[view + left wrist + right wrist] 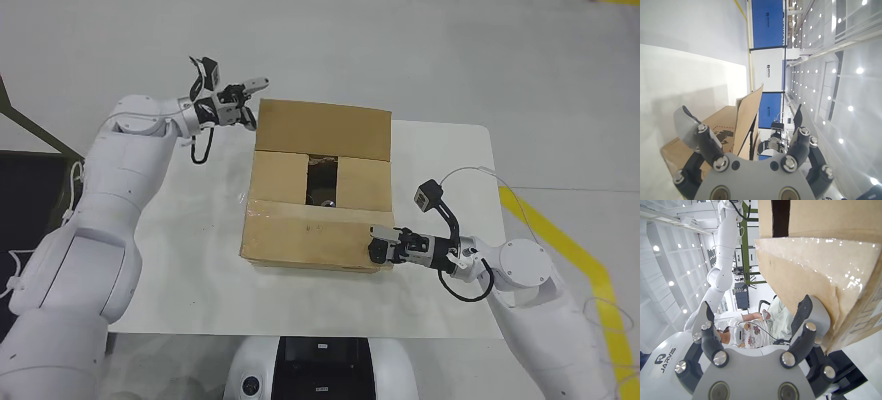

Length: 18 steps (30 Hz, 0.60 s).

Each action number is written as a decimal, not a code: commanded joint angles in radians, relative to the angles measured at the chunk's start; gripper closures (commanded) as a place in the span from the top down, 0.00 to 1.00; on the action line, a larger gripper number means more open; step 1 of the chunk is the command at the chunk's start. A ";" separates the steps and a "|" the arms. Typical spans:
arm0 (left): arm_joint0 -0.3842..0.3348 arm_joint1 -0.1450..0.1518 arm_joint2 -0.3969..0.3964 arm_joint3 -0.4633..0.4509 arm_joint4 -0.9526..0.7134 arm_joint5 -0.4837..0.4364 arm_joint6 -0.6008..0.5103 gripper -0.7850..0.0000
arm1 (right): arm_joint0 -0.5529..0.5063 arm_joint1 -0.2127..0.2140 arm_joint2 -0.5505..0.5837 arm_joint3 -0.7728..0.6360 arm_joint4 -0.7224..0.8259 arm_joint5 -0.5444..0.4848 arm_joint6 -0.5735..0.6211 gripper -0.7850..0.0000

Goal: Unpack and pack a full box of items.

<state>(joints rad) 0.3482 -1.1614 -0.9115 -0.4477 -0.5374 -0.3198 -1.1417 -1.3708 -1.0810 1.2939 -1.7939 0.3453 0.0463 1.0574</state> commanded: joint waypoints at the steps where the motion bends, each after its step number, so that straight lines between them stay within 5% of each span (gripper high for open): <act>1: -0.009 -0.012 0.001 0.017 -0.019 -0.004 -0.015 1.00 | 0.000 0.000 0.000 0.000 0.000 0.000 0.000 1.00; 8: -0.027 -0.038 -0.024 0.069 -0.130 -0.002 -0.127 1.00 | 0.000 0.000 0.000 0.000 0.000 0.000 0.000 1.00; 18: -0.040 -0.034 -0.084 0.107 -0.239 -0.001 -0.343 1.00 | 0.000 0.000 0.000 0.000 0.000 0.000 0.000 1.00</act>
<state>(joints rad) 0.3082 -1.1979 -0.9880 -0.3414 -0.7641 -0.3229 -1.4490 -1.3708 -1.0810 1.2939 -1.7939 0.3453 0.0463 1.0574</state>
